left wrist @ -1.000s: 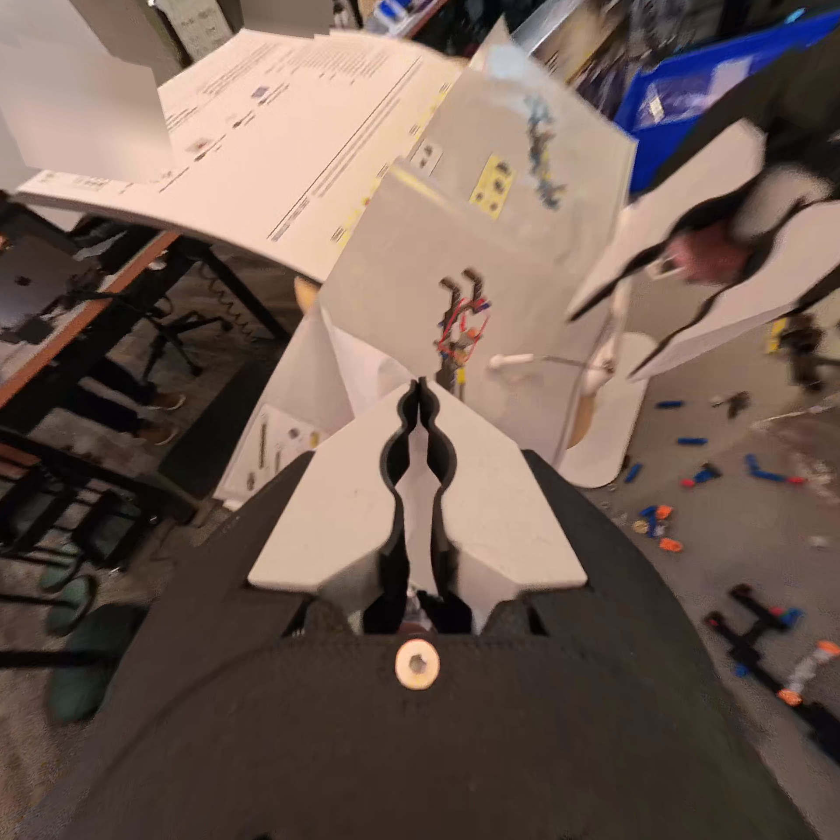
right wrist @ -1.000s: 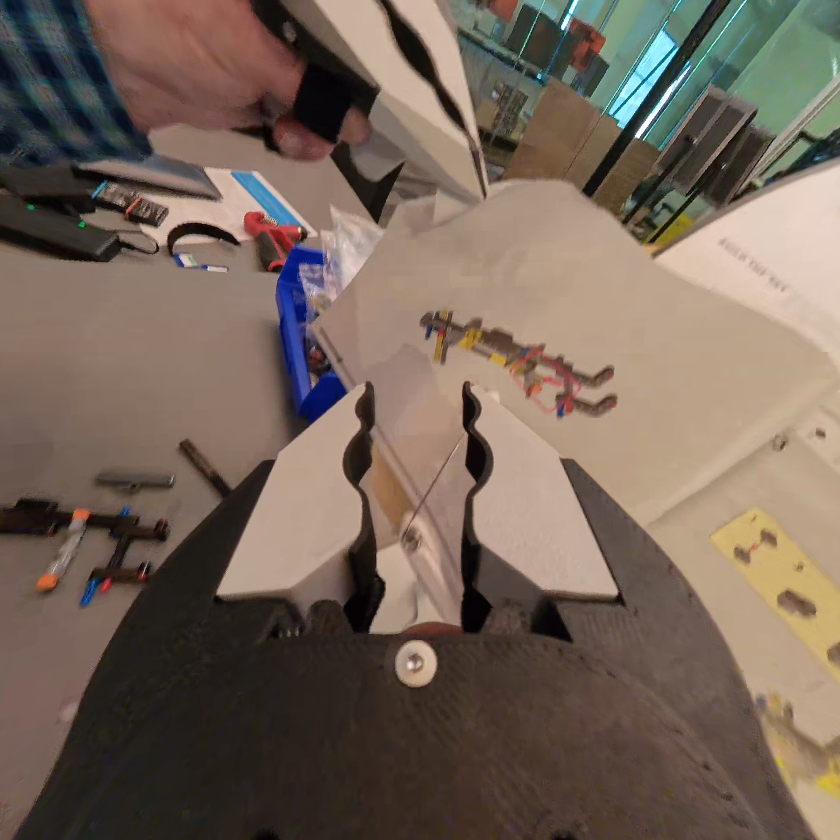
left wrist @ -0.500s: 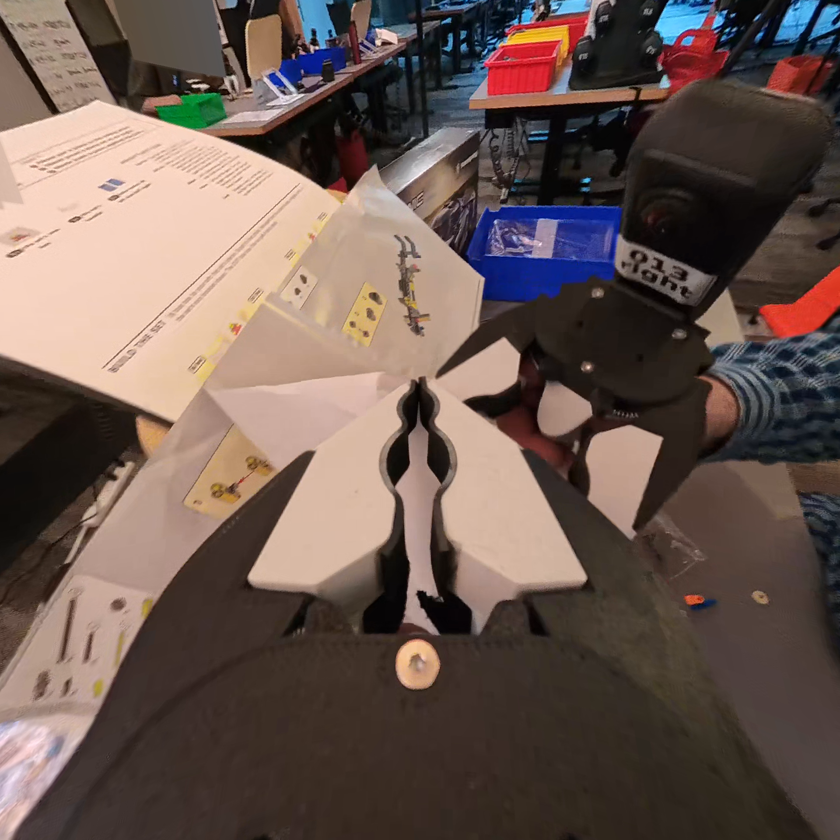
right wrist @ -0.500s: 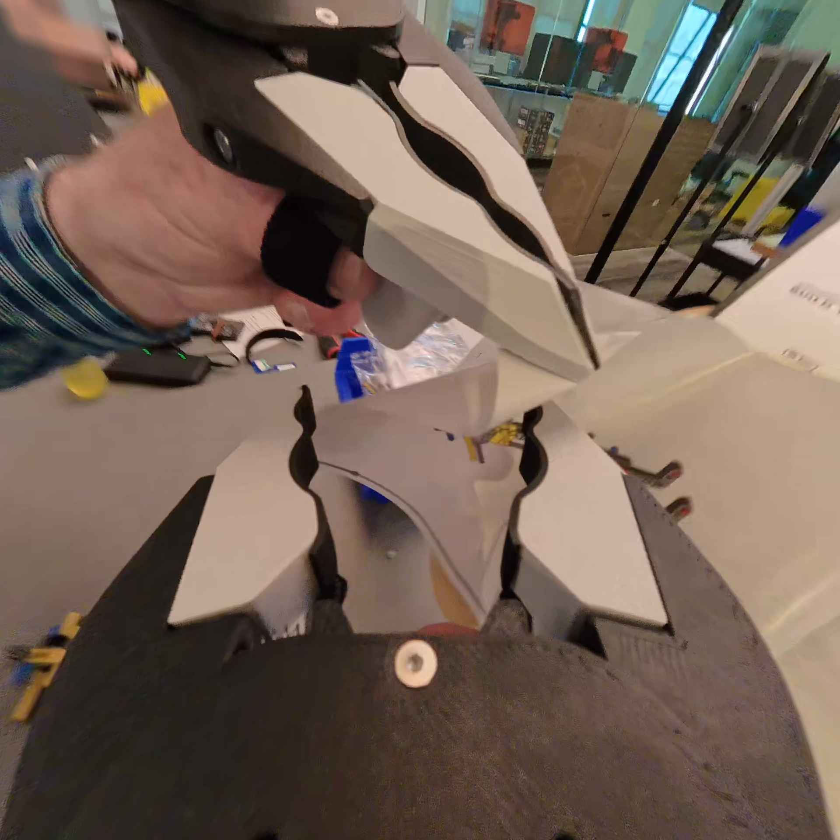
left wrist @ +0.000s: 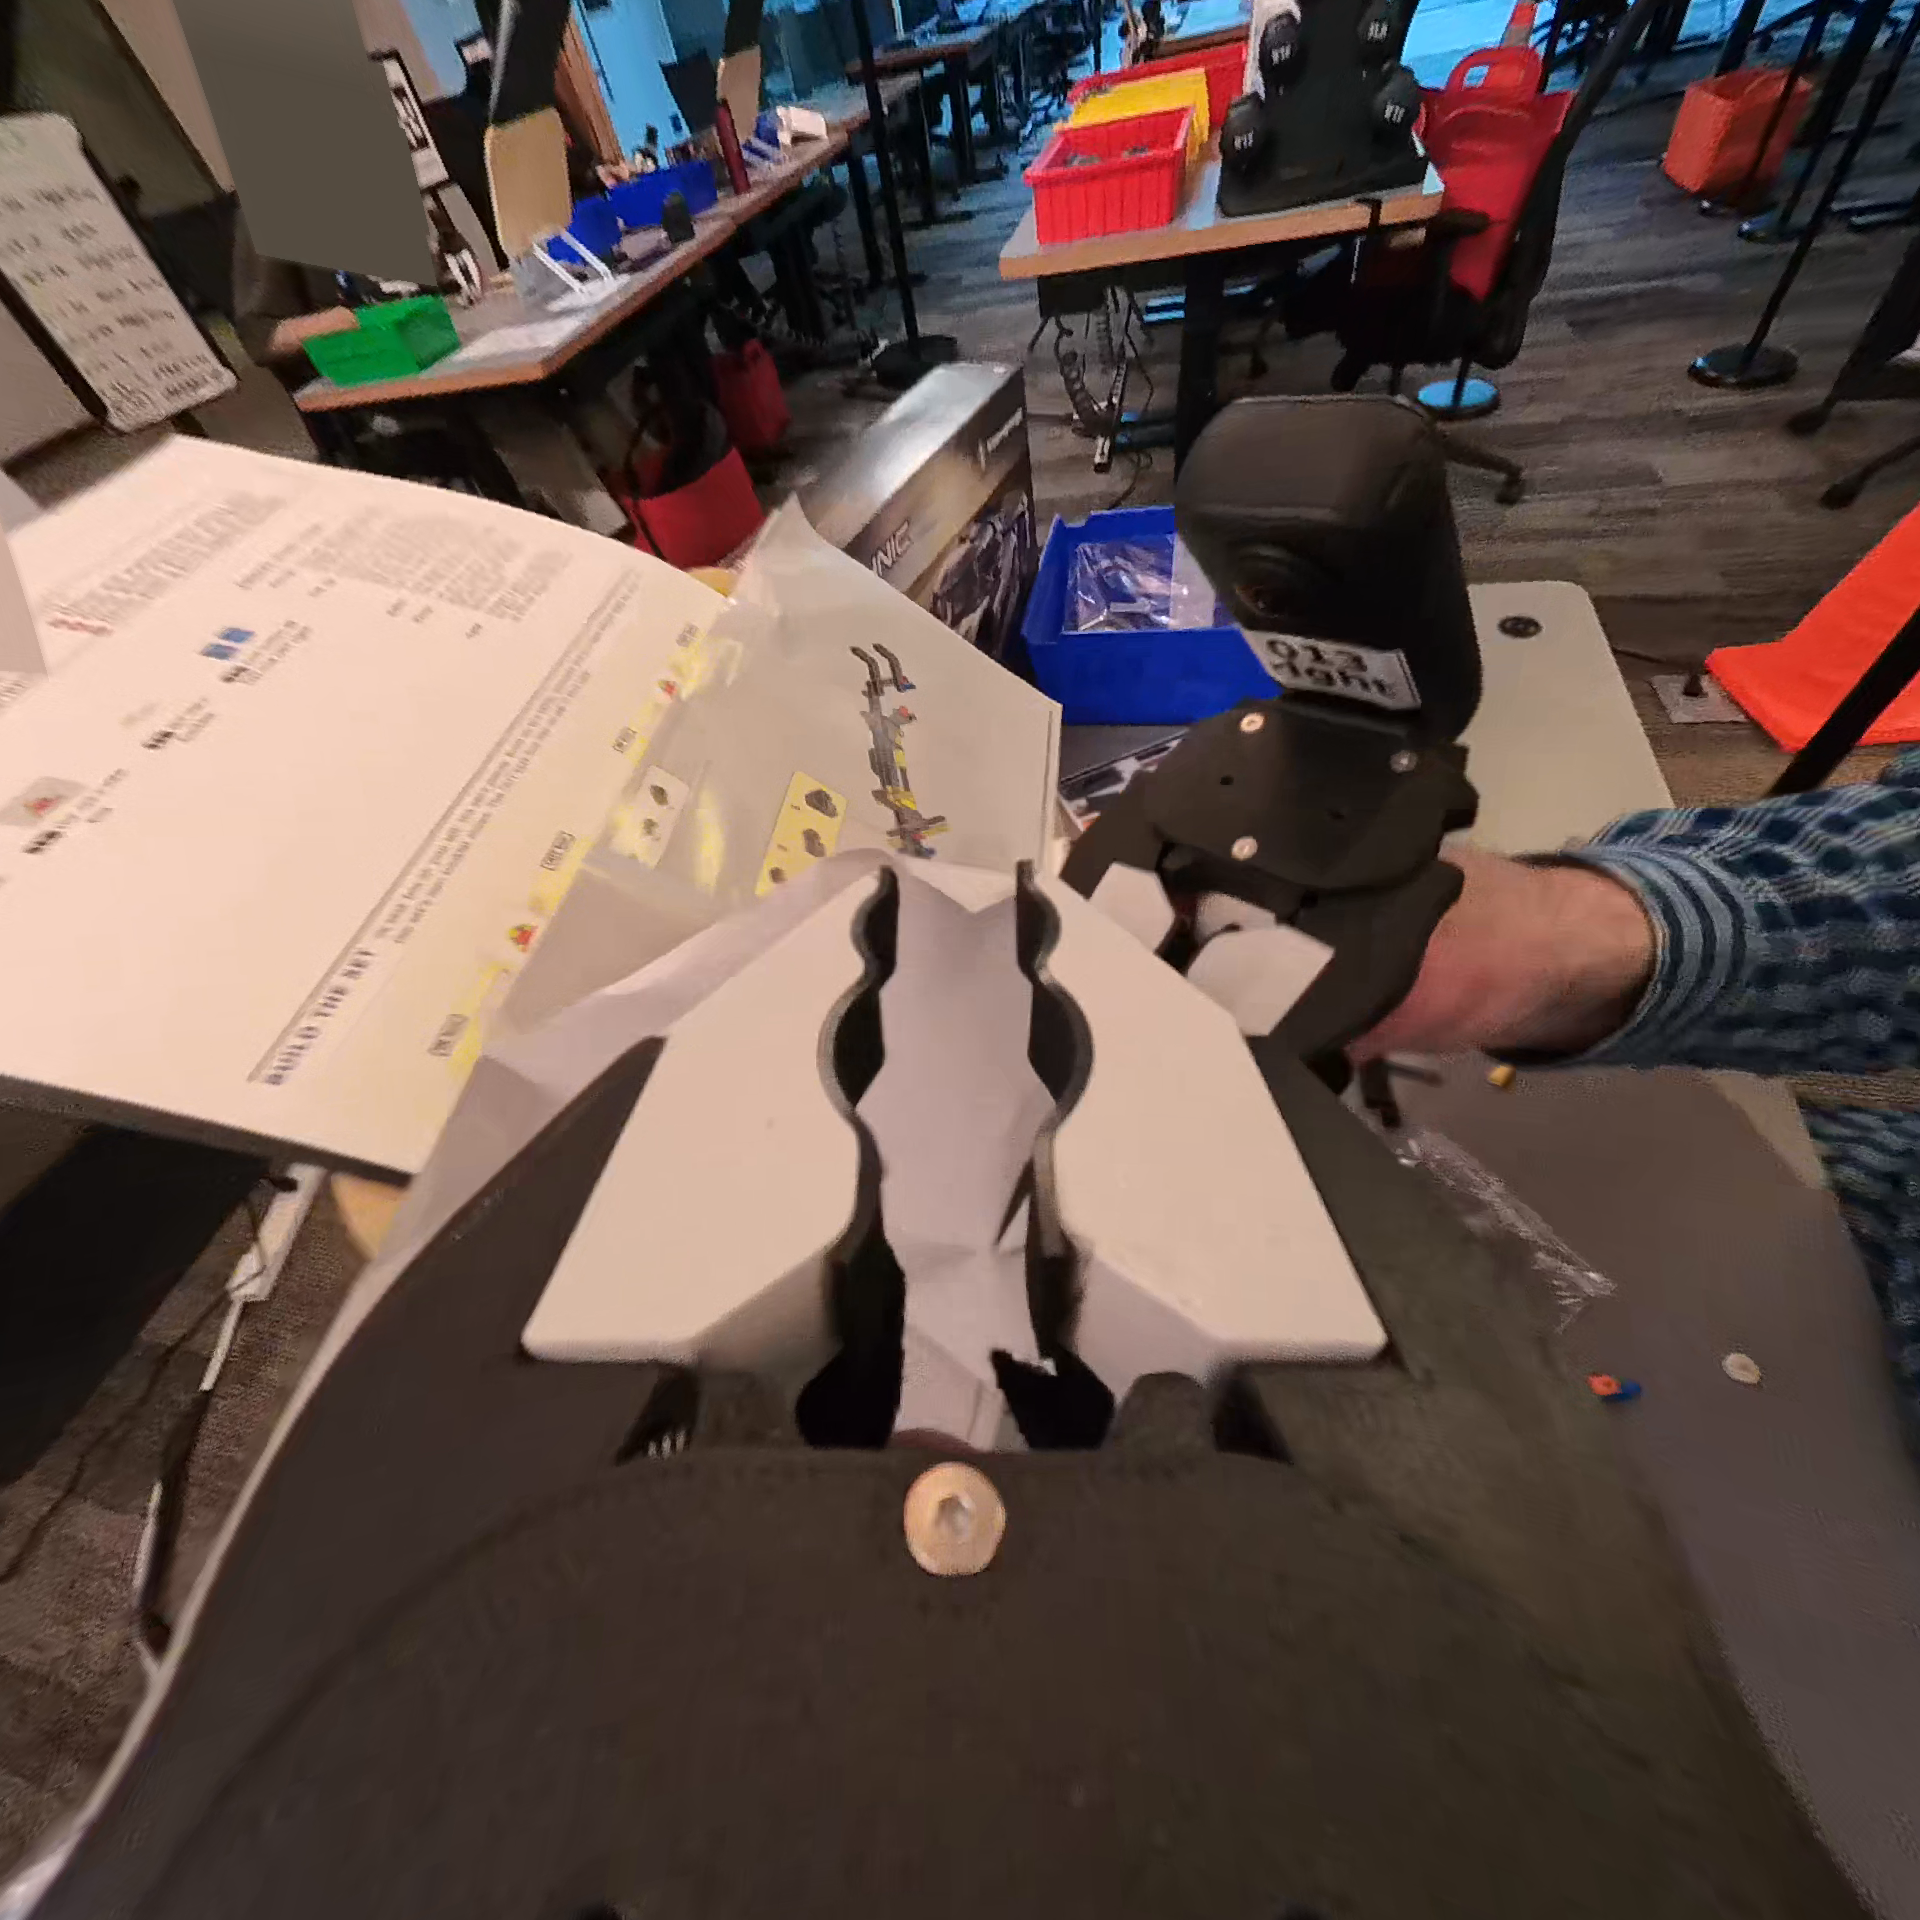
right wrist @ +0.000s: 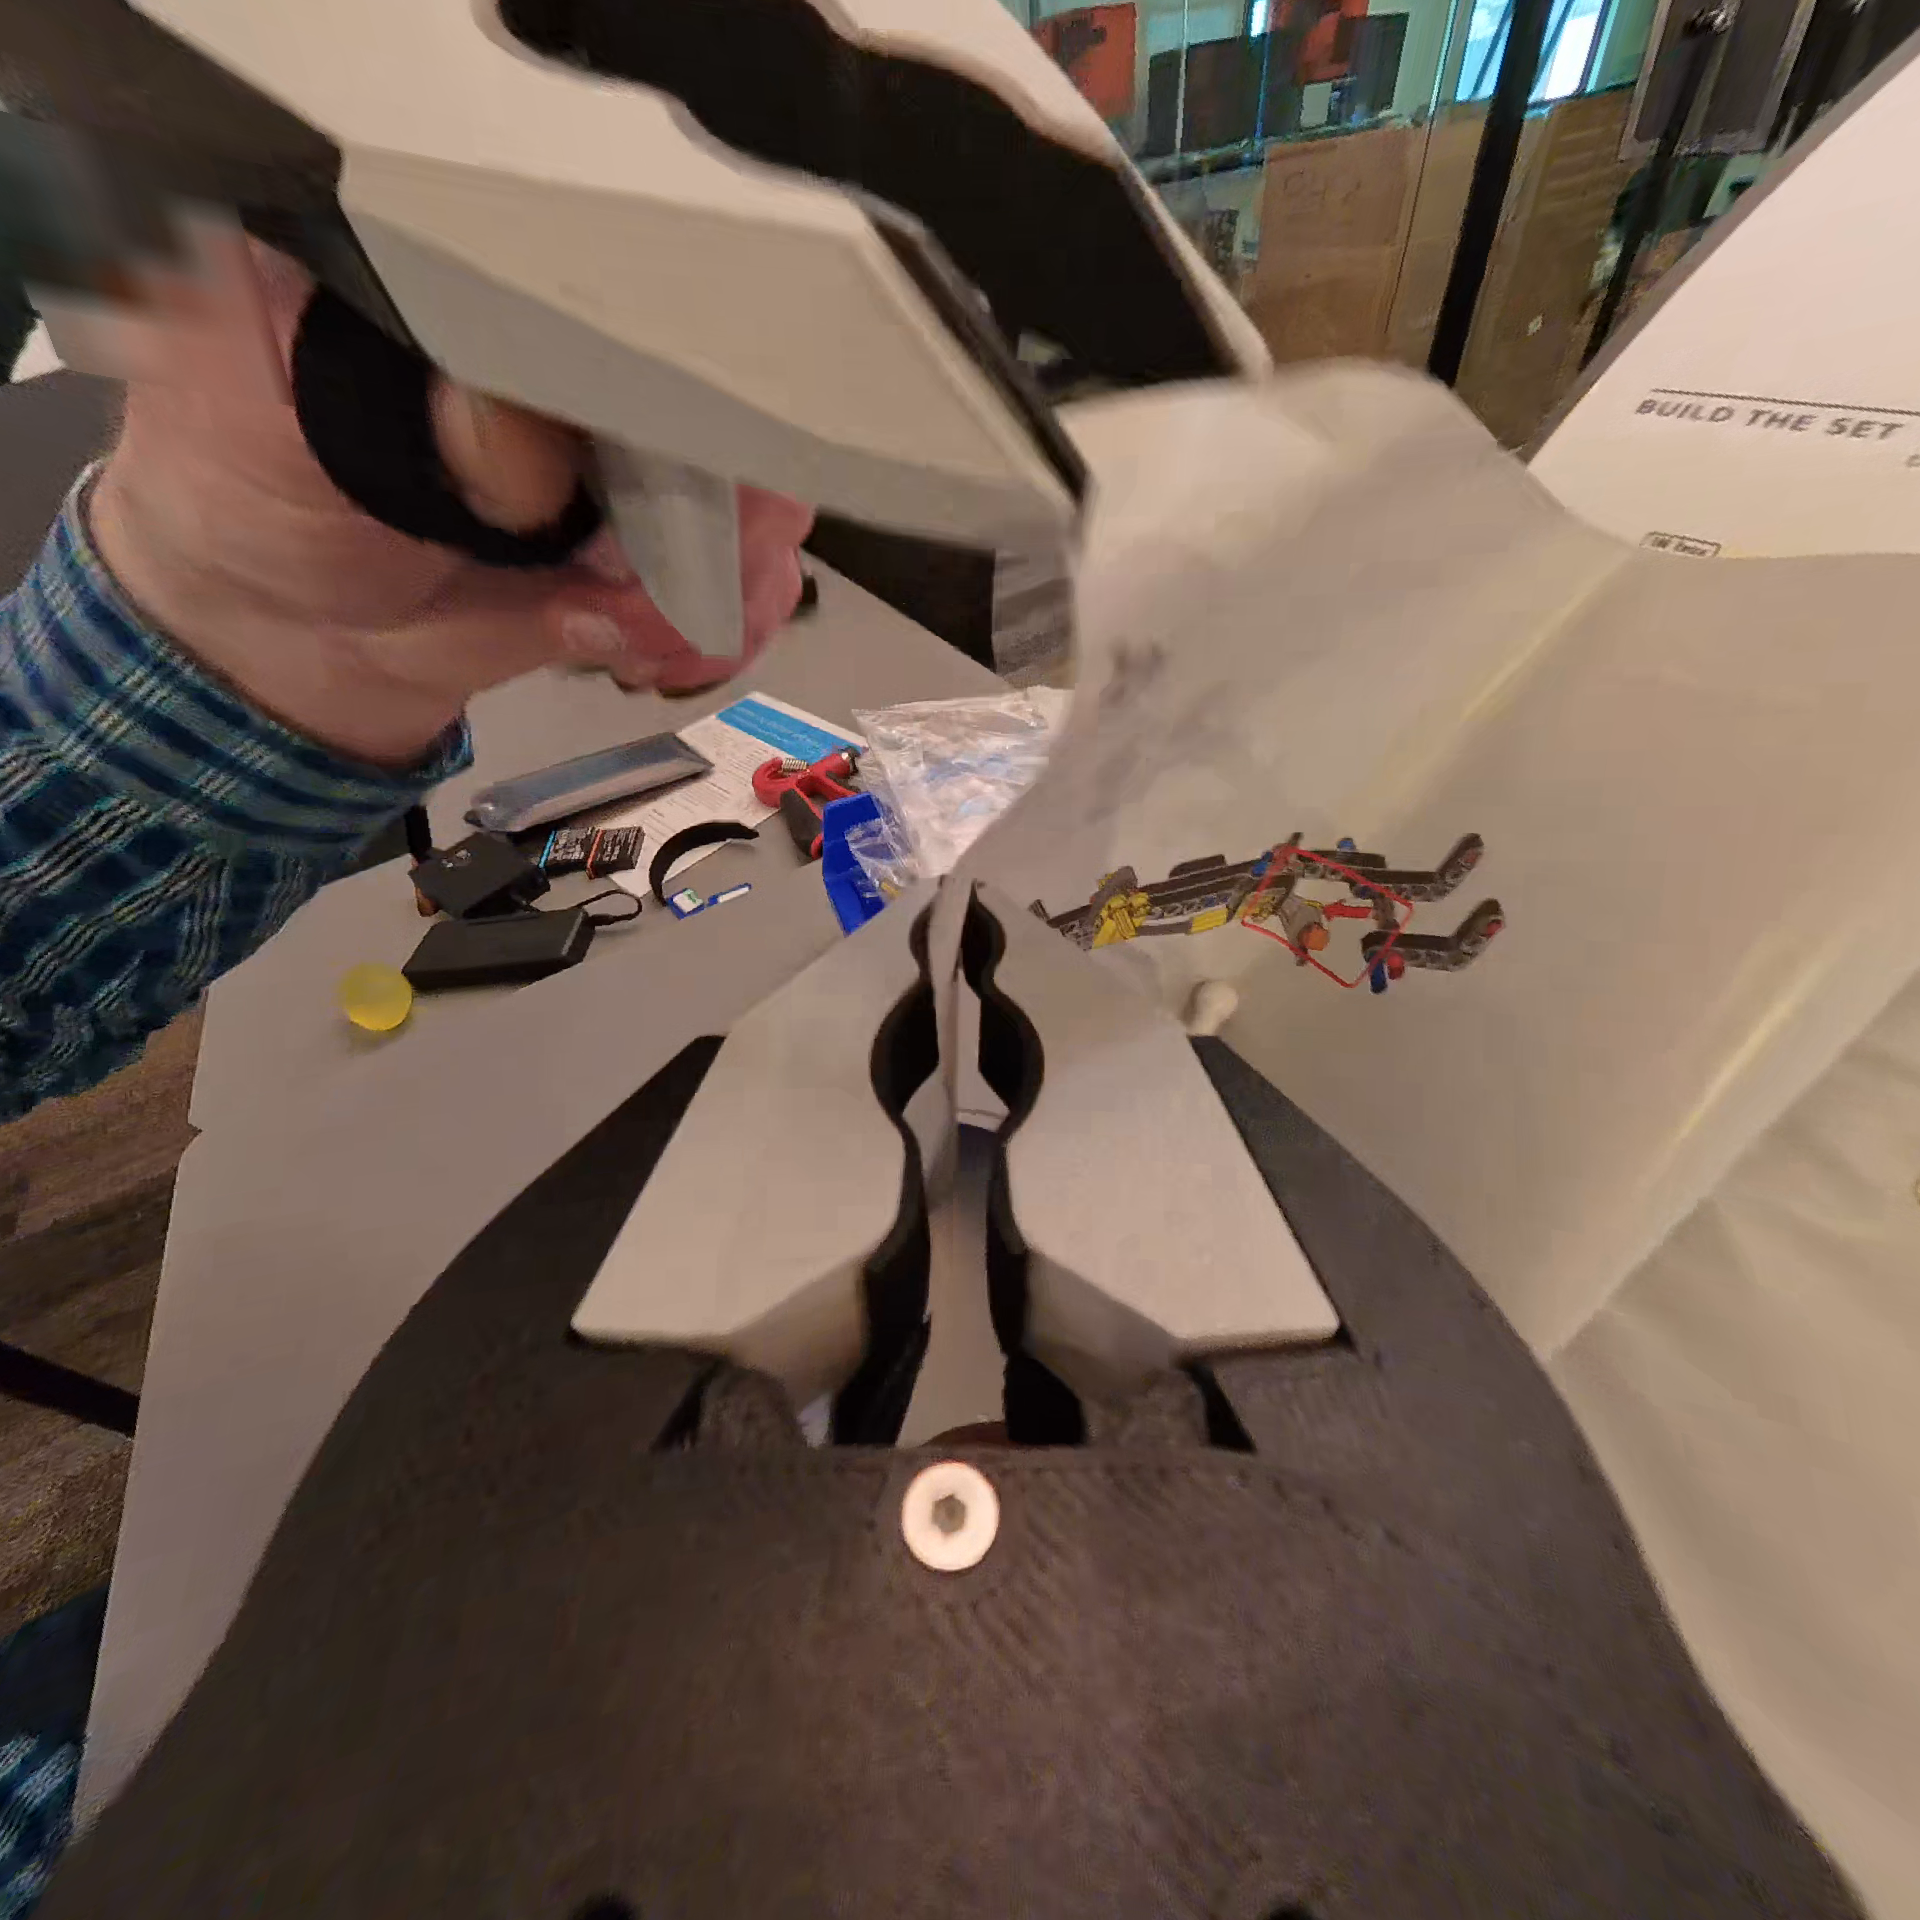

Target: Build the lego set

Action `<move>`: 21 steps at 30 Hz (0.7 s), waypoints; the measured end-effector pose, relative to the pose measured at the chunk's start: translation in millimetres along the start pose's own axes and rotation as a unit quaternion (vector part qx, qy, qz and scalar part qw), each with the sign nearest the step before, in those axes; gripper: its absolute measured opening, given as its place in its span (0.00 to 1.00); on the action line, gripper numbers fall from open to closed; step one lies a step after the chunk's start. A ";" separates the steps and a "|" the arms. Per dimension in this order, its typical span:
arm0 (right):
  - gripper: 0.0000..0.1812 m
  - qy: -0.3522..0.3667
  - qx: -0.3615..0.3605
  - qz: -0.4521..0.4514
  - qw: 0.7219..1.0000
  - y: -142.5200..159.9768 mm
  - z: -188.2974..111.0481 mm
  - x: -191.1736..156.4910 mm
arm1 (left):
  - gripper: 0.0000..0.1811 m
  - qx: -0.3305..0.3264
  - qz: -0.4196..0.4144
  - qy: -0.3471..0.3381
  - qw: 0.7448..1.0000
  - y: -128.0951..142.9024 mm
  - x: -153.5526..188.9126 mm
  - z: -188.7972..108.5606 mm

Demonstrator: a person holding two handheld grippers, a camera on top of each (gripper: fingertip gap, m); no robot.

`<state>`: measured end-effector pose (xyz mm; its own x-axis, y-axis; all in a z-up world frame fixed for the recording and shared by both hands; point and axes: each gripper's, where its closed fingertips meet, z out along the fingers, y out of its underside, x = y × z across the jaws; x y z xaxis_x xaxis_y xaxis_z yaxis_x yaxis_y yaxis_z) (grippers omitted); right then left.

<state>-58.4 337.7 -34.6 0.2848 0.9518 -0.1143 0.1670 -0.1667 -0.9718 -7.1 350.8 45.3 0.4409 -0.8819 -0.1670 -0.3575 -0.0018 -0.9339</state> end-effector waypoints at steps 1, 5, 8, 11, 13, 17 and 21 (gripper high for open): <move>0.00 -0.004 -0.003 0.002 1.000 -0.2 -4.1 1.8 | 0.12 0.000 0.008 -0.004 1.000 -0.2 -4.7 -5.0; 0.00 -0.017 -0.020 0.002 1.000 2.1 -14.1 6.4 | 0.24 -0.032 0.068 0.016 0.997 6.8 -7.9 -9.5; 0.00 -0.019 -0.045 -0.022 0.999 7.3 -16.8 6.7 | 0.32 -0.087 0.157 0.020 0.984 13.2 -6.3 -1.3; 0.00 -0.031 -0.077 -0.058 0.995 13.3 -16.5 2.5 | 0.40 -0.161 0.254 -0.001 0.954 17.5 -15.0 9.0; 0.00 -0.034 -0.093 -0.093 0.991 15.7 -16.4 0.6 | 0.43 -0.187 0.294 0.018 0.937 14.8 -15.8 14.4; 0.00 -0.035 -0.120 -0.149 0.981 18.7 -15.8 -1.8 | 0.44 -0.248 0.290 0.128 0.915 24.8 -0.7 26.7; 0.00 -0.037 -0.143 -0.188 0.971 22.1 -15.5 -3.6 | 0.31 -0.317 0.273 0.210 0.883 45.2 12.1 29.5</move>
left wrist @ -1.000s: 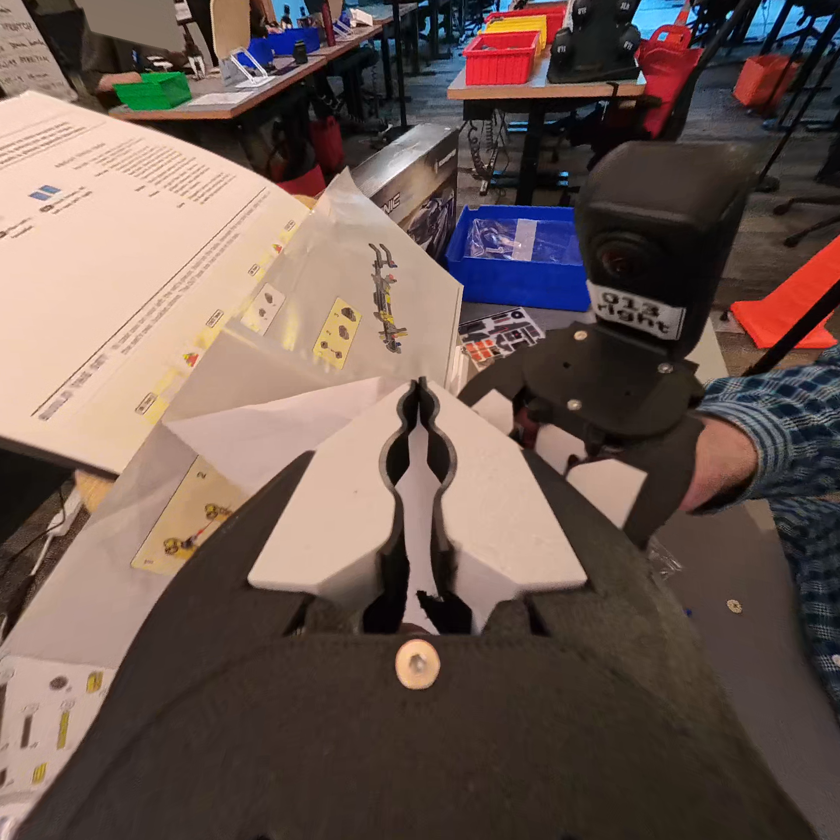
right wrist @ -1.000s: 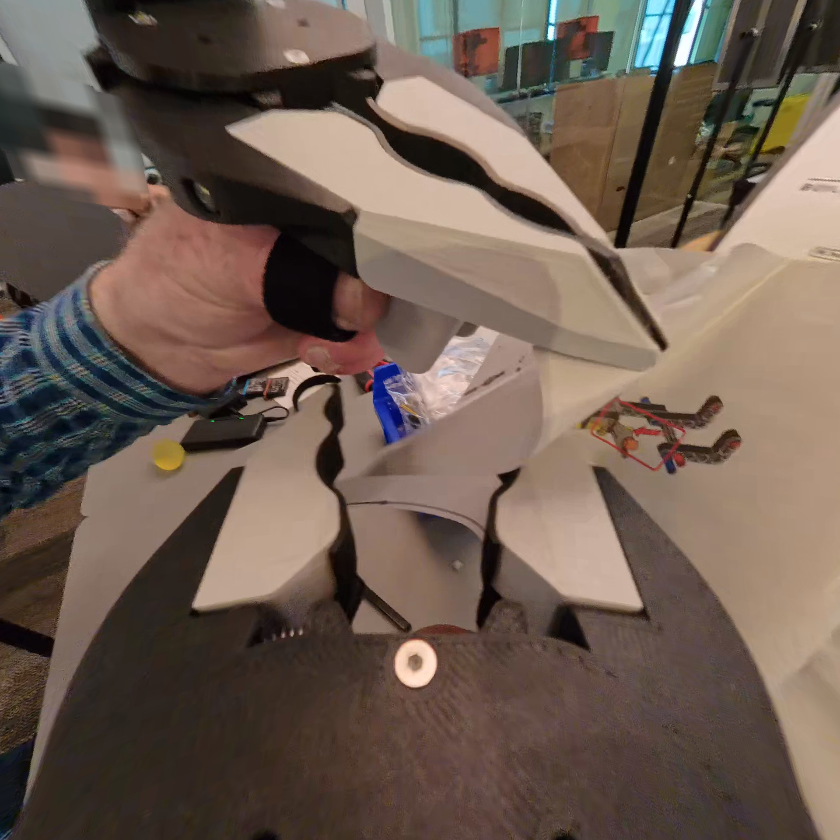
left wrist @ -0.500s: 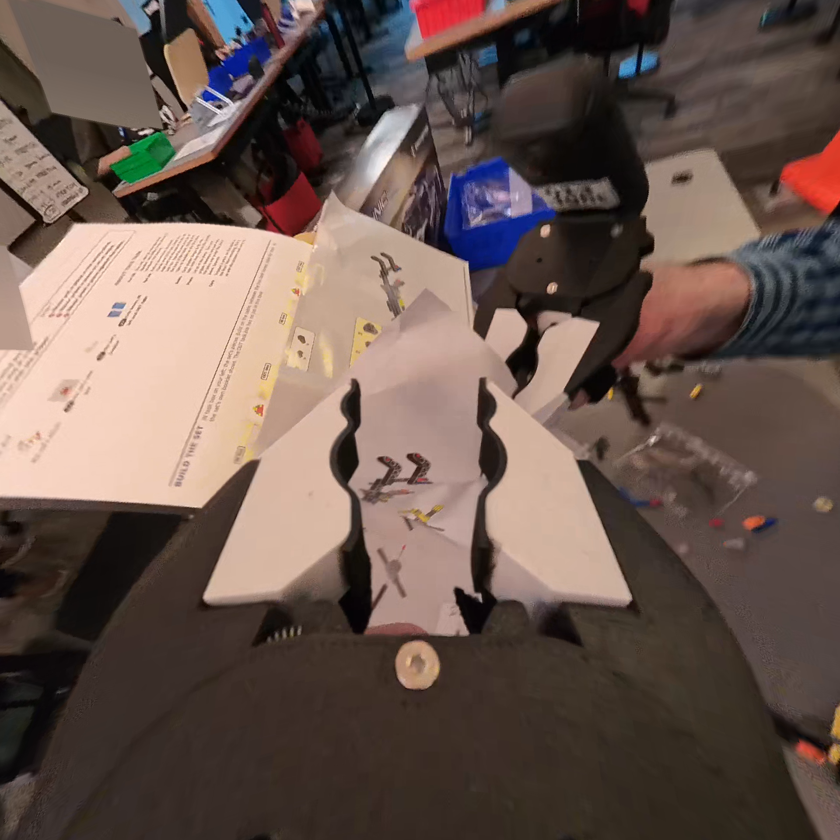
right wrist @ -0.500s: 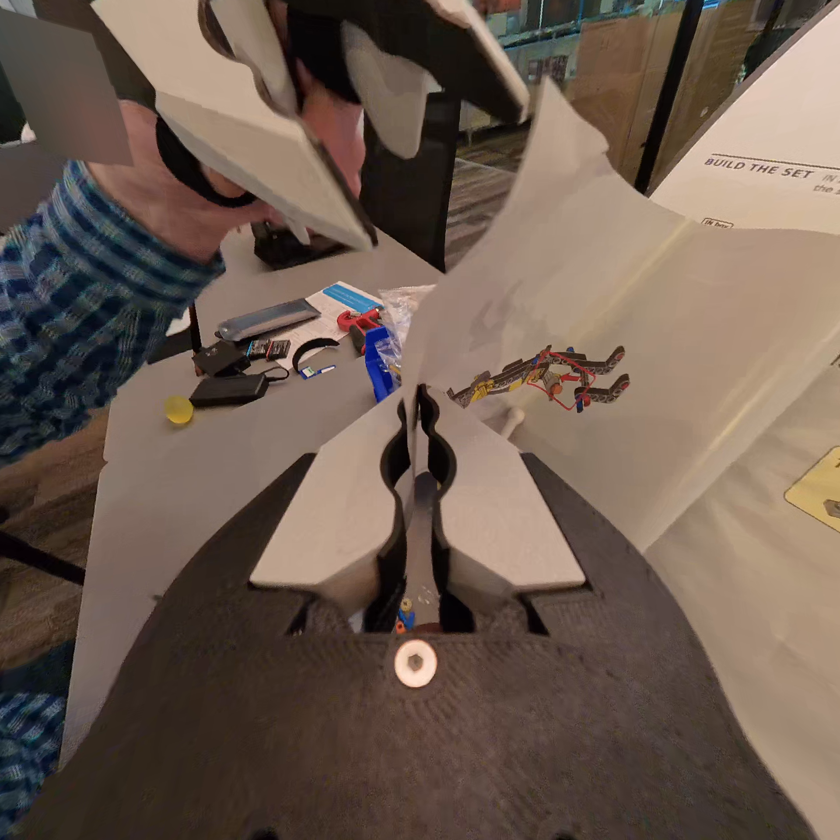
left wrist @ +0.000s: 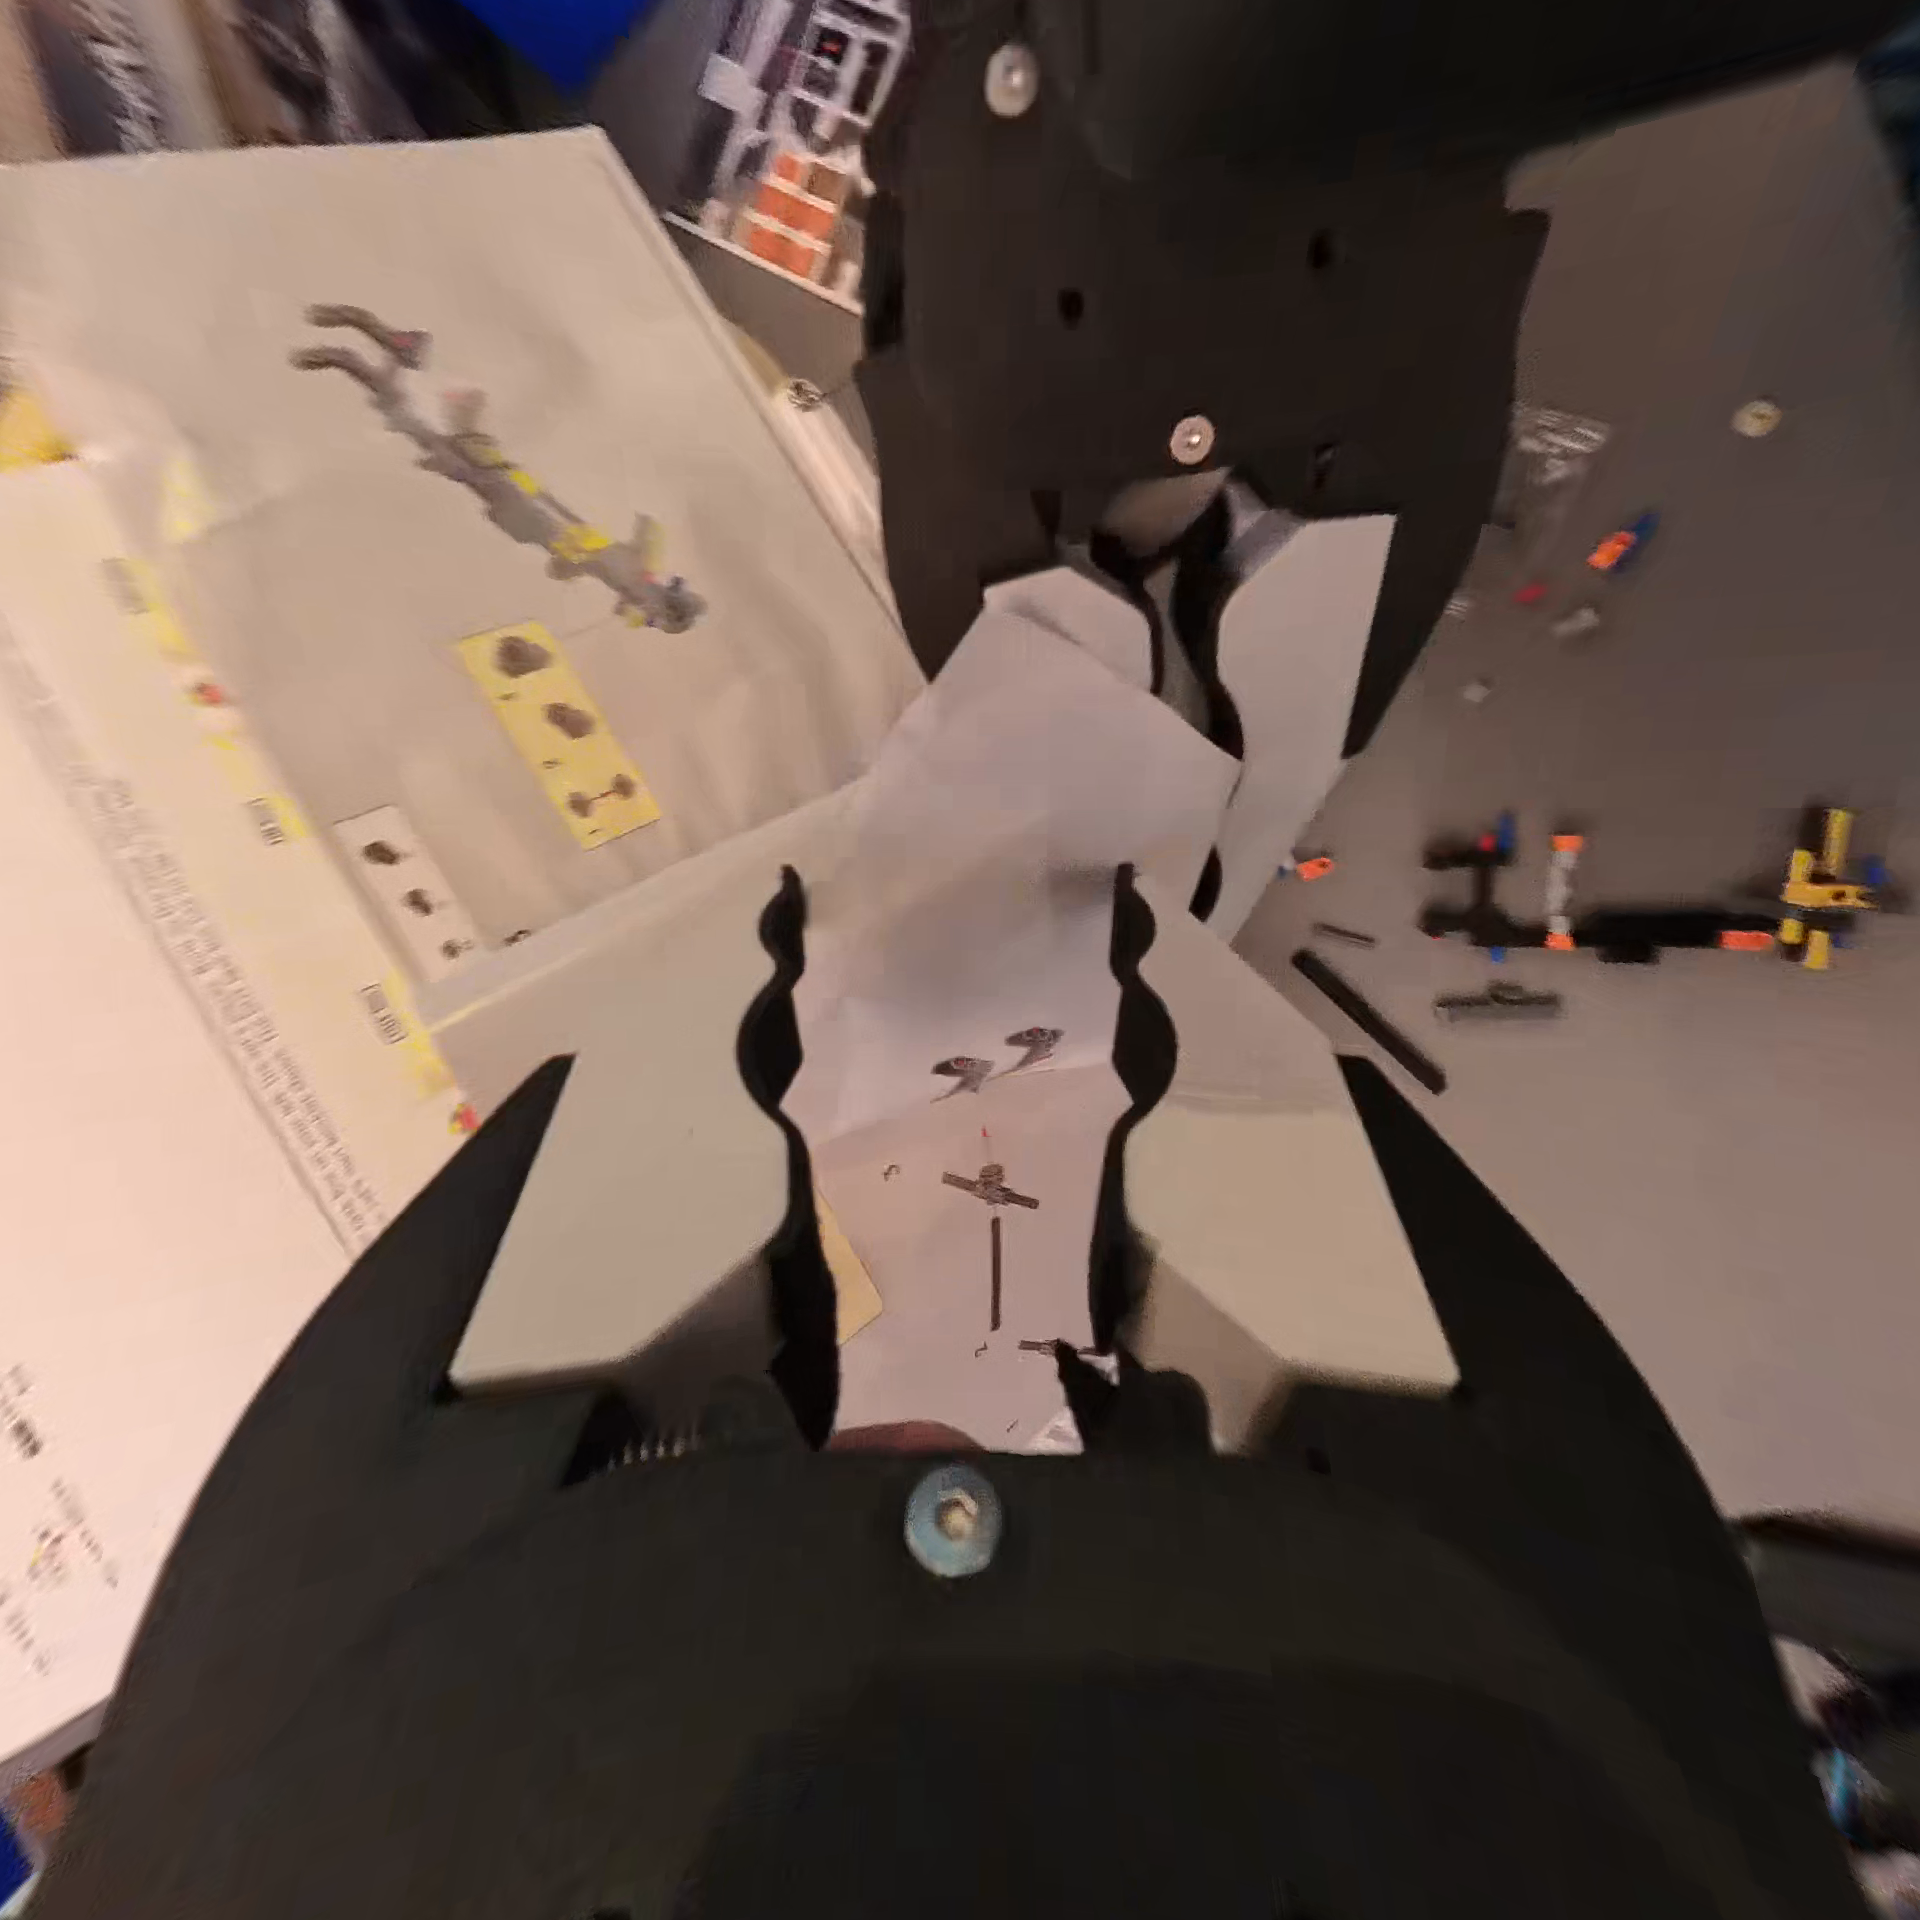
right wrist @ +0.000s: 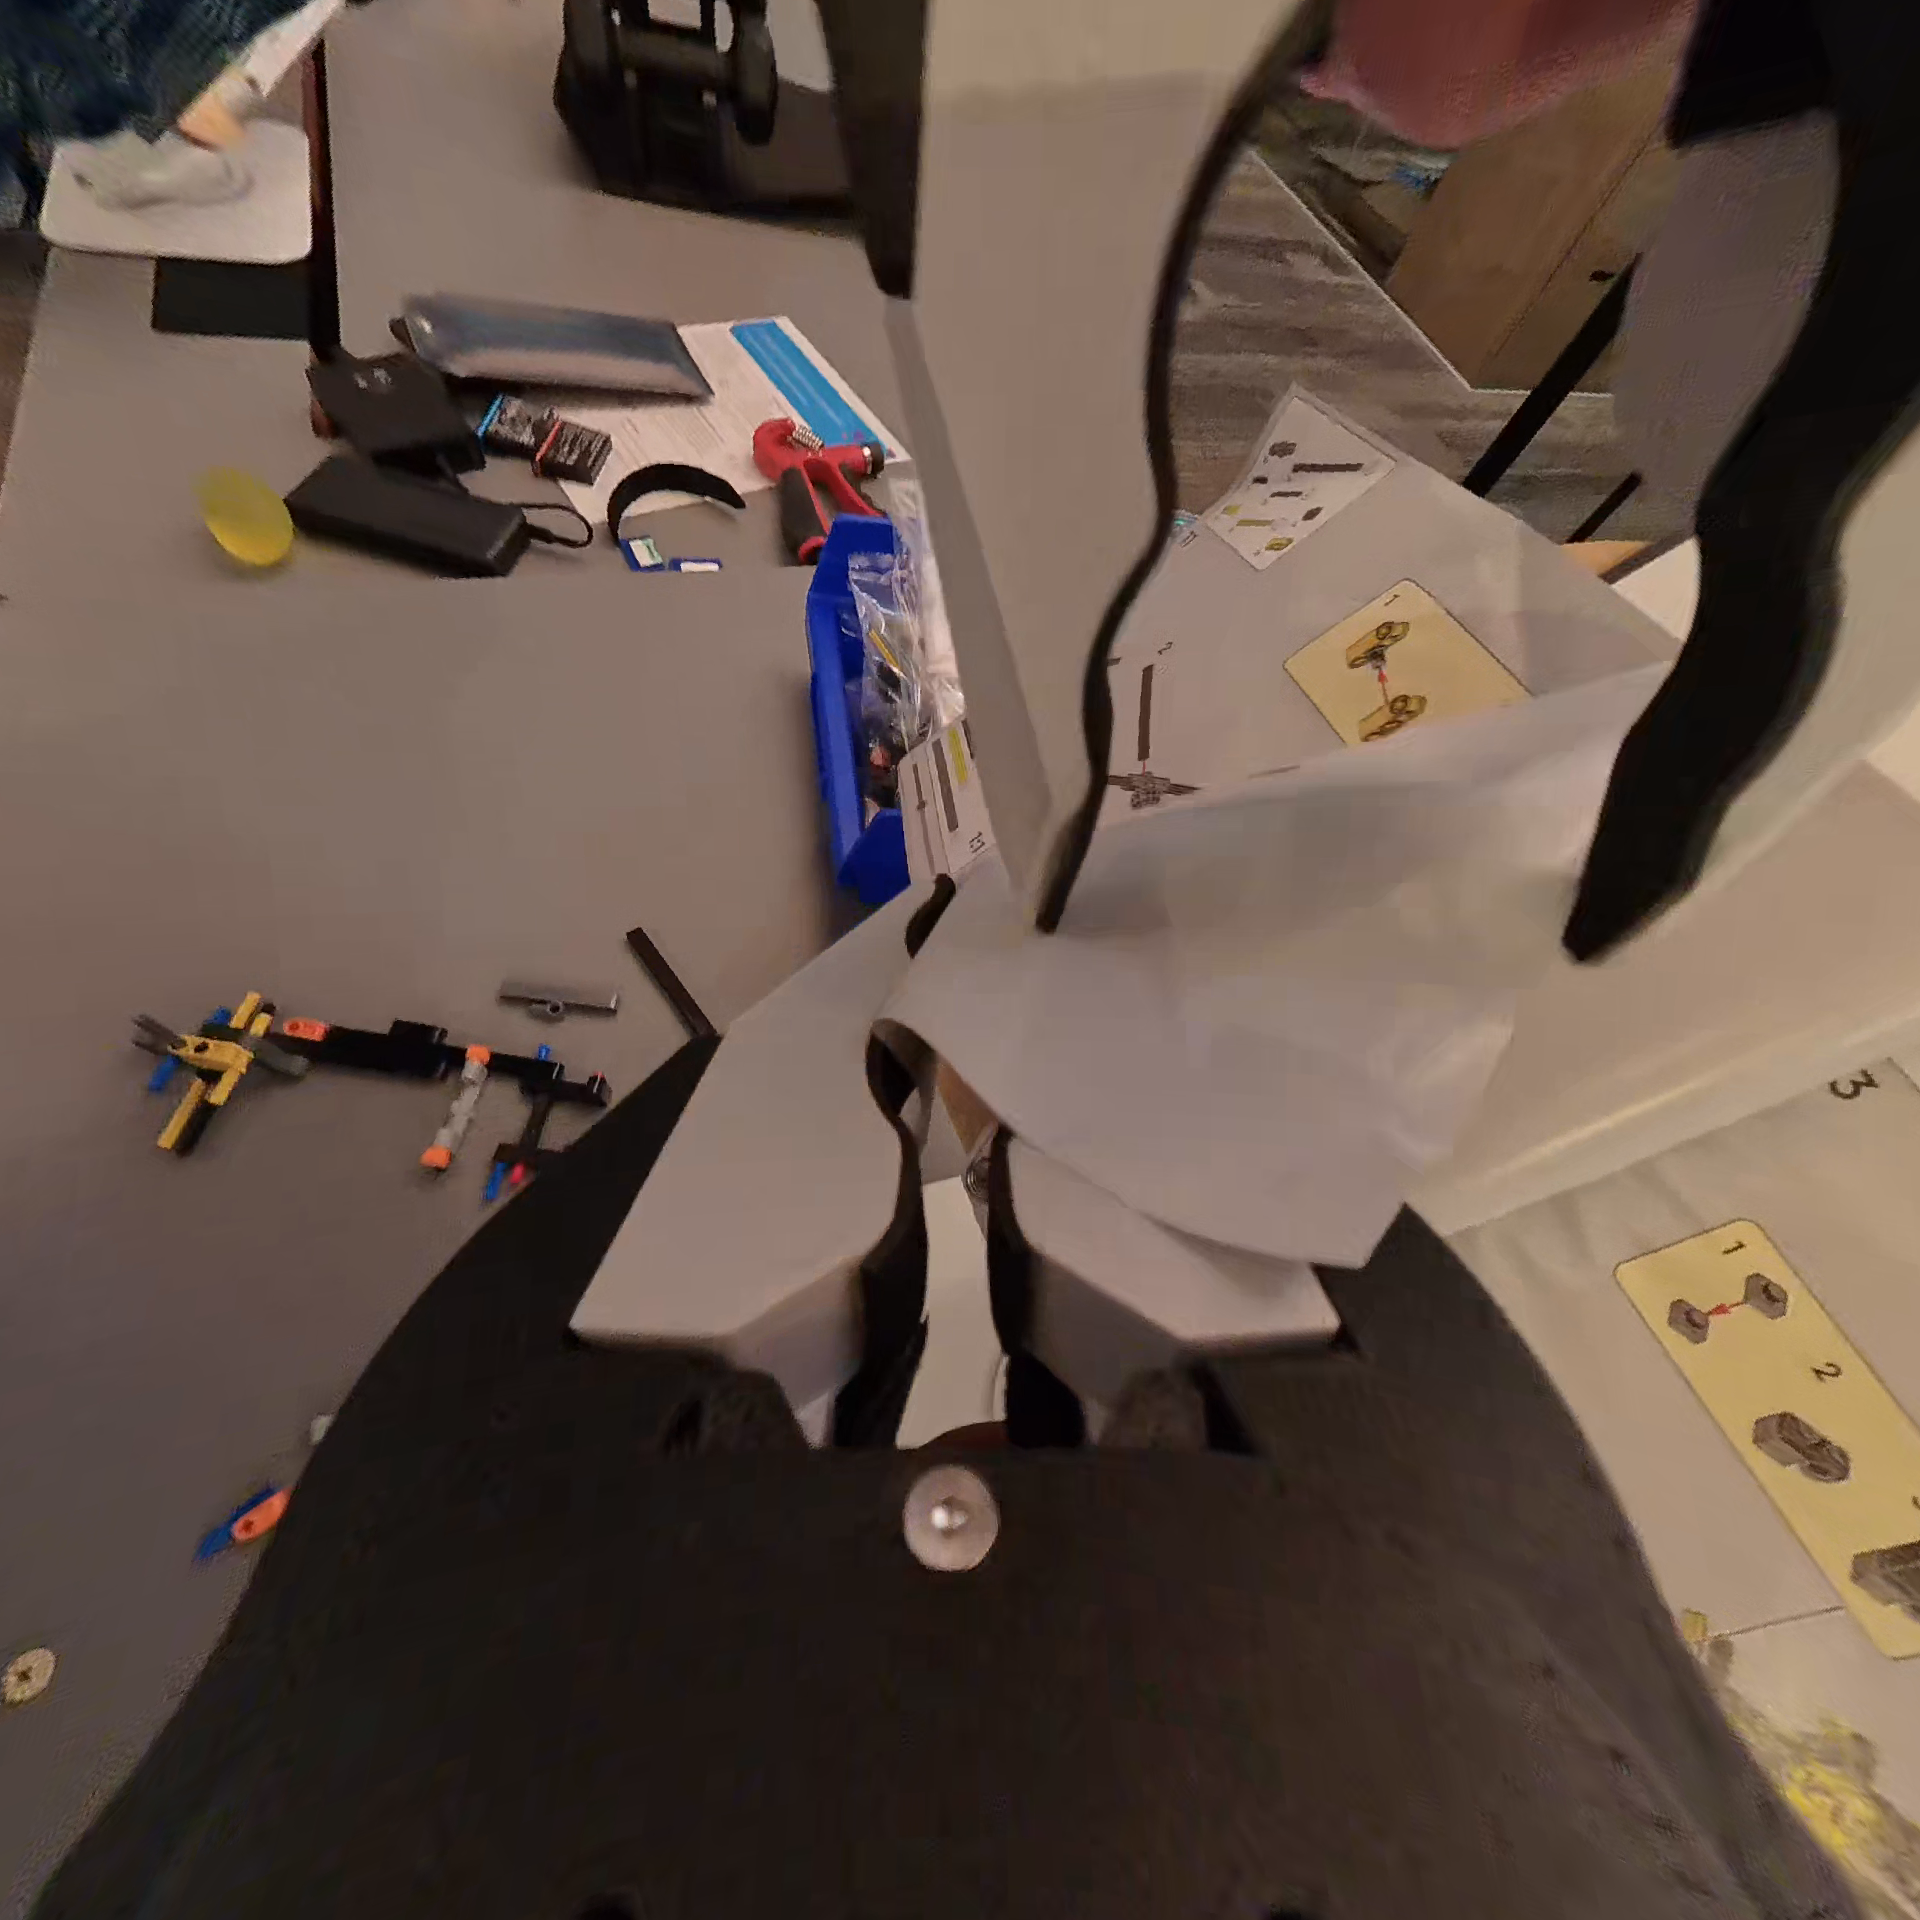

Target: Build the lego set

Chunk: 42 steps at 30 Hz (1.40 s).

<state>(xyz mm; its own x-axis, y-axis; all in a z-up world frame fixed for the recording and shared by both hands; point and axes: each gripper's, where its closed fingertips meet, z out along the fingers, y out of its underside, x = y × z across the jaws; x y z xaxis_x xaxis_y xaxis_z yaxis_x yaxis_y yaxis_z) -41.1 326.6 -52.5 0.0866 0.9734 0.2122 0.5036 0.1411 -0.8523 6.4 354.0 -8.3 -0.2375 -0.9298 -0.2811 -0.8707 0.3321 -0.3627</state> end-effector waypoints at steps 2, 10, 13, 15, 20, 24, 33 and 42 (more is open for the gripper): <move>0.00 -0.005 0.001 -0.005 1.000 0.2 0.3 -2.1 | 0.20 -0.014 0.000 0.021 1.000 0.9 3.4 3.3; 0.04 0.007 0.025 0.030 0.999 4.8 -9.5 4.5 | 0.00 -0.009 -0.015 0.014 1.000 6.1 0.0 -2.4; 0.09 0.018 0.039 0.046 0.998 4.2 -16.1 6.4 | 0.00 -0.002 -0.024 0.004 1.000 10.3 0.7 -4.5; 0.15 0.025 0.047 0.056 0.997 5.8 -19.6 6.7 | 0.00 -0.001 -0.029 -0.001 1.000 13.5 1.9 -6.5; 0.22 0.034 0.064 0.084 0.994 13.6 -28.8 4.1 | 0.00 0.003 -0.039 -0.013 0.999 20.5 5.0 -11.5; 0.22 0.038 0.063 0.098 0.992 24.0 -33.9 0.9 | 0.00 0.004 -0.045 -0.023 0.999 24.8 6.0 -13.6; 0.22 0.065 0.066 0.128 0.987 42.0 -41.6 3.4 | 0.00 0.004 -0.051 -0.034 0.998 27.9 10.0 -15.2; 0.19 0.081 0.053 0.124 0.988 50.4 -45.0 -2.9 | 0.00 0.013 -0.059 -0.043 0.997 30.4 11.8 -16.6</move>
